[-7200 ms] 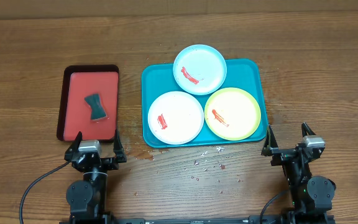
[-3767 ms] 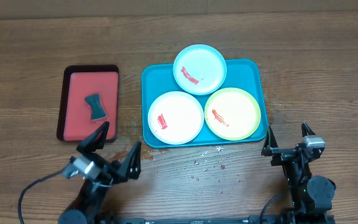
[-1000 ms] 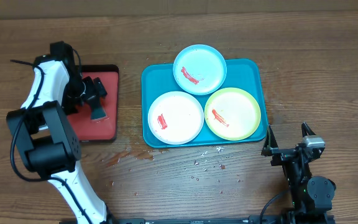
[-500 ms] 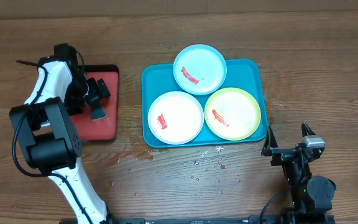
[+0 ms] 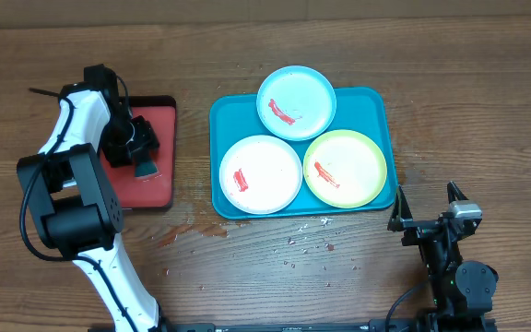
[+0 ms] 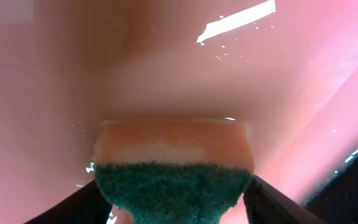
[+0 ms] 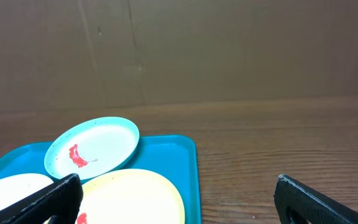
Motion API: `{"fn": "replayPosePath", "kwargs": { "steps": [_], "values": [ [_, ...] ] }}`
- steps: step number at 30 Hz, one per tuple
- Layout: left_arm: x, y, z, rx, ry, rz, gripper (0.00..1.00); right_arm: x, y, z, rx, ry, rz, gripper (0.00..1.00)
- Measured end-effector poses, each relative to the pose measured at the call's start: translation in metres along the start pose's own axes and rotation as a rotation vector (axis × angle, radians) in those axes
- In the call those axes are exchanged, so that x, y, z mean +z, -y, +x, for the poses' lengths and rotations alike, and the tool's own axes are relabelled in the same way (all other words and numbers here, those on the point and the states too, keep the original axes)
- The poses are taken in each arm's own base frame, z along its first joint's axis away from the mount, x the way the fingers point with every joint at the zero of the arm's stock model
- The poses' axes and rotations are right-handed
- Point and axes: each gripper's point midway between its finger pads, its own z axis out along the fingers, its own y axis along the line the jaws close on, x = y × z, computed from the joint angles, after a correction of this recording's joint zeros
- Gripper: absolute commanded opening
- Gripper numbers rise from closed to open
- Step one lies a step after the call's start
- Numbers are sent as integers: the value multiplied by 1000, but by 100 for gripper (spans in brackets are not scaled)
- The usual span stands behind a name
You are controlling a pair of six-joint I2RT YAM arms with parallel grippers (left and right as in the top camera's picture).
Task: Clean dirty plates on tray and stack at the side
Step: 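Lower the left gripper and grasp the green sponge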
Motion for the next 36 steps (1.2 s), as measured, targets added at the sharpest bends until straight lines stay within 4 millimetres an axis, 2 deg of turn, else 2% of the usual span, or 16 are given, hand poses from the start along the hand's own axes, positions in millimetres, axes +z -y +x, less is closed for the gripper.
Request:
{"fn": "replayPosePath", "kwargs": {
  "steps": [7,8,9,11,13,14,20,21,22,23,25,26,30,34,35,36],
  "values": [
    [0,0,0,0,0,0,75,0,0,0,0,0,0,100],
    [0,0,0,0,0,0,61,0,0,0,0,0,0,100],
    [0,0,0,0,0,0,54,0,0,0,0,0,0,100],
    [0,0,0,4,0,0,26,0,0,0,0,1,0,100],
    [0,0,0,1,0,0,11,0,0,0,0,0,0,100],
    [0,0,0,3,0,0,8,0,0,0,0,0,0,100],
    [0,0,-3,1,11,2,8,0,0,0,0,0,0,100],
    [0,0,-3,1,13,1,9,0,0,0,0,0,0,100],
    [0,0,-3,1,15,0,14,0,0,0,0,0,0,100],
    [0,0,-4,1,15,0,32,0,0,0,0,0,0,100],
    [1,0,-4,-1,17,0,93,0,0,0,0,0,0,100],
    [1,0,-4,-2,17,0,100,0,0,0,0,0,0,100],
    [1,0,-2,-5,11,-1,100,0,0,0,0,0,0,100],
    [0,-3,8,-7,-33,-12,100,0,0,0,0,0,0,100],
    [0,-3,11,-7,-44,-12,97,0,0,0,0,0,0,100],
    [0,-3,13,-9,-53,-13,90,0,0,0,1,0,0,100]
  ]
}}
